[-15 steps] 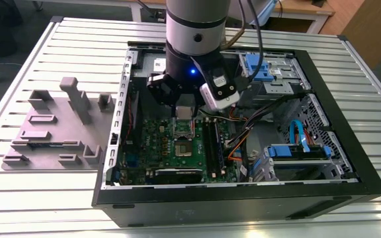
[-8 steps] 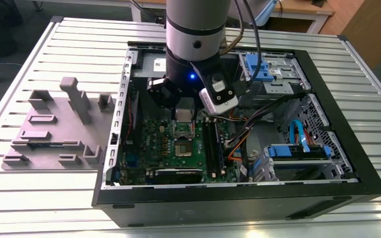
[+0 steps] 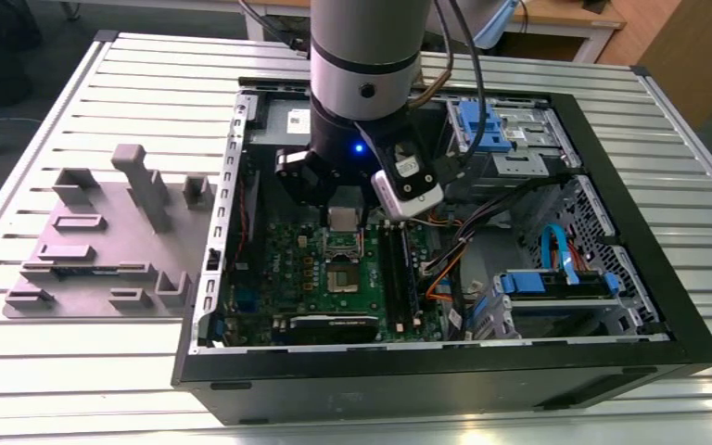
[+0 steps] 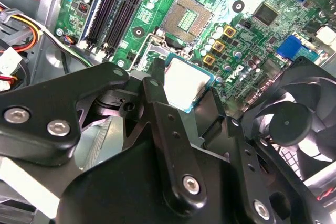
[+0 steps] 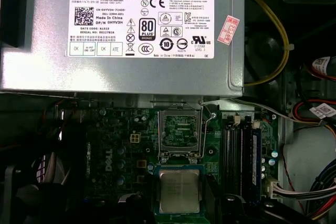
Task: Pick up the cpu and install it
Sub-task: 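Place the cpu into insertion slot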
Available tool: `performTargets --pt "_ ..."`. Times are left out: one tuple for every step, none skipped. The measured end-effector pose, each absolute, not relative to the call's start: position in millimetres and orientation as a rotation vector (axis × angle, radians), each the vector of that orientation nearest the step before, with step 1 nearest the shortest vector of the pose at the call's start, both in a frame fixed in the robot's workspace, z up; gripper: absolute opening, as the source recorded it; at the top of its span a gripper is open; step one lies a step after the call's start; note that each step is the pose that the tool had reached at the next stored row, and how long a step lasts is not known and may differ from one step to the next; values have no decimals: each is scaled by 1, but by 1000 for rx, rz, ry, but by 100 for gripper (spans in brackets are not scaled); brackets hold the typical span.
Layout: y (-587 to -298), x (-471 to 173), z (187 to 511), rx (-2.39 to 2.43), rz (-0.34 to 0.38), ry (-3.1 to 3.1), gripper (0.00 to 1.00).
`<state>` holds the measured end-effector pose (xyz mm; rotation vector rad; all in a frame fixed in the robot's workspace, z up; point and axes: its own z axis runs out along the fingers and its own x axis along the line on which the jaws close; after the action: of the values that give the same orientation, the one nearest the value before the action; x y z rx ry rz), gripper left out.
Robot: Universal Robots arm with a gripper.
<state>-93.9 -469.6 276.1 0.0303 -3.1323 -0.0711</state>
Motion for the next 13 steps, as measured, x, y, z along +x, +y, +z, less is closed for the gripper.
performTargets --pt "-470 -94 276 30 -71 -3132 47" --pt "-470 -94 275 30 -72 -3132 47" --pt "-470 -94 275 30 -72 -3132 47" --pt "-470 -94 274 30 -71 -3132 47" --pt "-470 -94 273 30 -71 -3132 47" --pt "-471 -94 271 30 -71 -3132 47" --pt "-471 -94 269 30 -71 -3133 47" --pt "-471 -94 268 30 -71 -3133 47" --pt "-471 -94 266 30 -71 -3133 47" --pt "-471 -94 265 30 -71 -3133 47" --pt "-471 -94 264 30 -71 -3133 47" --pt "-471 -94 264 30 -71 -3133 47" --pt "-471 -94 264 30 -71 -3132 47"
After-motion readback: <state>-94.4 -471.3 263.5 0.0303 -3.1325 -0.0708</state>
